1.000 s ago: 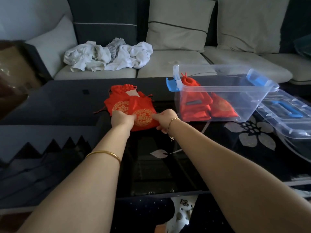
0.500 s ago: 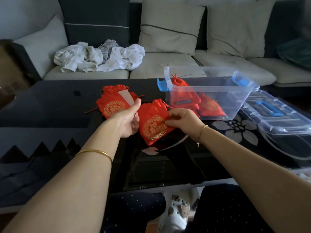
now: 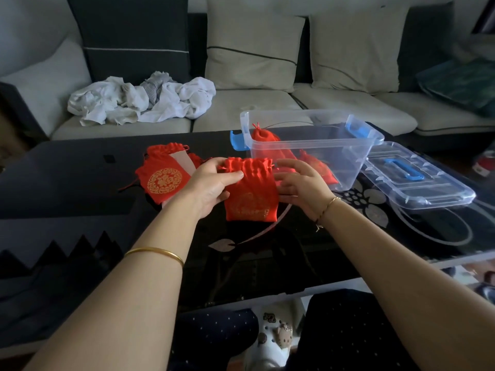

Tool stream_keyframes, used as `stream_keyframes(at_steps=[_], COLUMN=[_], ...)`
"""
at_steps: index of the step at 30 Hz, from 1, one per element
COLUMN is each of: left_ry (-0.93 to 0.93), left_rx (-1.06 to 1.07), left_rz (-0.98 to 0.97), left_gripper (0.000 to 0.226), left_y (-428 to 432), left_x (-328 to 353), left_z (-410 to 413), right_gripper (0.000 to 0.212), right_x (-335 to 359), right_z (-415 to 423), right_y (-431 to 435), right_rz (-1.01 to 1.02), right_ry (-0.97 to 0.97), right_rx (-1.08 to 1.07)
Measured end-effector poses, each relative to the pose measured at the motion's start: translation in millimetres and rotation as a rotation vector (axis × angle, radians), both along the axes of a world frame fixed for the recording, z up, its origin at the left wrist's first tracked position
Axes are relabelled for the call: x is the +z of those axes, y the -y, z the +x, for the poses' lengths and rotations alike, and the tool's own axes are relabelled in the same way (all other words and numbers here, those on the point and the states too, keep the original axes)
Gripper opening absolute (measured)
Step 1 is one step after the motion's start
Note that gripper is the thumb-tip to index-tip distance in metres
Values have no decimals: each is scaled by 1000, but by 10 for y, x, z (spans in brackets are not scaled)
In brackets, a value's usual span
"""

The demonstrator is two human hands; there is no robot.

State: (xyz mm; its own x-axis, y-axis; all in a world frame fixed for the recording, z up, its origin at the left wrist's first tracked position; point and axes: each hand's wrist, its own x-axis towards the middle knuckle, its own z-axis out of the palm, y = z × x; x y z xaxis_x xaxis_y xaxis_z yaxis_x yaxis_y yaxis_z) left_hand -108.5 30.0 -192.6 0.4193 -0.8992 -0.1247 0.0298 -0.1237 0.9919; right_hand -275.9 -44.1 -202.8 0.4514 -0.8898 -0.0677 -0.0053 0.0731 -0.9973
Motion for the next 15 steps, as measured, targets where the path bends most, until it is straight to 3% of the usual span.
stream_keyframes(at_steps=[8,12,15], left_ry=[175,418,568], left_rx=[-20,-36,-39], left_rz=[-5,24,20], left_gripper=[15,23,21], left_y=[-75,-140,-179], left_x=[37,89,133], left_z=[71,137,185], right_gripper=[14,4,17], right_x=[-17,-25,-47], right_z=[1,-9,-40], right_y=[12,51,121], right_rz=[-181,-323,-418], right_ry=[-152,-237,-304], right_rx=[-9,-110,-185])
